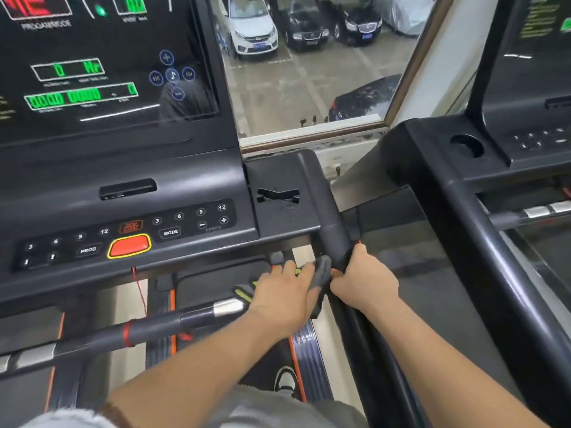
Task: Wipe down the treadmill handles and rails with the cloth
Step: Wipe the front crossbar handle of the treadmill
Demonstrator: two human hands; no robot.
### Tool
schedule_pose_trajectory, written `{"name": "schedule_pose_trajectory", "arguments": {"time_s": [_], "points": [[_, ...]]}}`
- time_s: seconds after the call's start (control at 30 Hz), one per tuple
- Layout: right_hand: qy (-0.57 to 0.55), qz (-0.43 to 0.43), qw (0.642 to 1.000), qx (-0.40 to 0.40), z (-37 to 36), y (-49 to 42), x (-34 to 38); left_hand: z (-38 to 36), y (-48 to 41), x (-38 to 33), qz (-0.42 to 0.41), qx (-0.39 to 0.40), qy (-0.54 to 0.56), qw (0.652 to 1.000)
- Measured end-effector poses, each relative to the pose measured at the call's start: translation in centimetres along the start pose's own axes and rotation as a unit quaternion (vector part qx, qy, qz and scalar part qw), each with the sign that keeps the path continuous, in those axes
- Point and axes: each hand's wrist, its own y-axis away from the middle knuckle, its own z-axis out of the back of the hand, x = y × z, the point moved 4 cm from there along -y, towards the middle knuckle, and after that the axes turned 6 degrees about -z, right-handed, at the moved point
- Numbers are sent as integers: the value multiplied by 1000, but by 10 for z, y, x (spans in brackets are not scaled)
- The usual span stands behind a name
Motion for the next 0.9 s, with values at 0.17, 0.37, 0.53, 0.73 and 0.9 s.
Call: {"name": "schedule_pose_trajectory", "arguments": {"time_s": [0.17, 0.37, 0.53, 0.73, 0.9], "points": [[9, 12, 1000, -2, 2, 1, -3, 4, -27, 24, 67, 119, 215, 967], [-7, 19, 999, -25, 0, 3, -9, -19, 41, -12, 0, -36, 9, 999], [-9, 10, 1000, -20, 1, 0, -6, 2, -5, -1, -9, 9, 31, 999], [-4, -1, 1000, -20, 0, 1, -5, -9, -48, 26, 57, 171, 288, 941], [-7, 2, 1000, -22, -1, 0, -6, -6, 32, -16, 12, 2, 20, 1000]]}}
